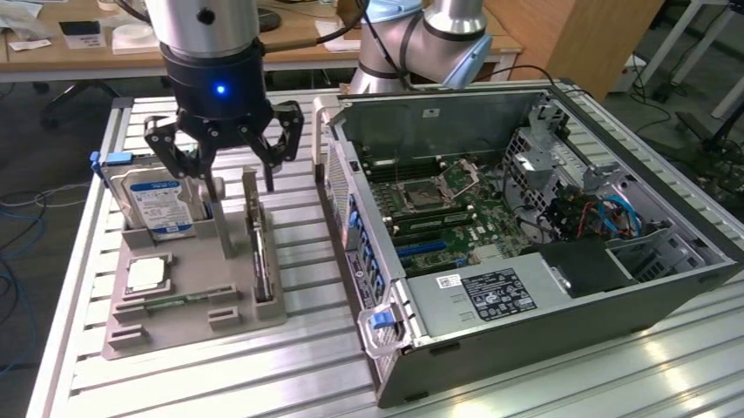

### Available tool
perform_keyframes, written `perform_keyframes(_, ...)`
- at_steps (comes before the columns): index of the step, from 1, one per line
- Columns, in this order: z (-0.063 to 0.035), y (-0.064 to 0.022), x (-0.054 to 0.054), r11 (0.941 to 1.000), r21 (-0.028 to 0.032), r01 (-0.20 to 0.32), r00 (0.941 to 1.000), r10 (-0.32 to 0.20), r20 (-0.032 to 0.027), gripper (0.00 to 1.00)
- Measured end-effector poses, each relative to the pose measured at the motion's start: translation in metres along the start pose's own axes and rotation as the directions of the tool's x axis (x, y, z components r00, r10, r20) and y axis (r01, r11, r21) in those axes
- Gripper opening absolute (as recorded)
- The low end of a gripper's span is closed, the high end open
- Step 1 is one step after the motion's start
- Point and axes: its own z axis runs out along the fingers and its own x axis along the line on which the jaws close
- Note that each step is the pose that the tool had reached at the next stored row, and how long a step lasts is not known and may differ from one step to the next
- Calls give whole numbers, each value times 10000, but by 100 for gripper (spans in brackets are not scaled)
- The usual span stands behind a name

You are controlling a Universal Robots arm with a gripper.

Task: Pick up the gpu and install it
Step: 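Pick up the gpu and move the gpu toward the slot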

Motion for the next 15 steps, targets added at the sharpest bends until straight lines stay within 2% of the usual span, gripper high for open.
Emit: perform_keyframes(15, 104, 4, 1, 10000, 5, -60, 10000, 60, 2, 65)
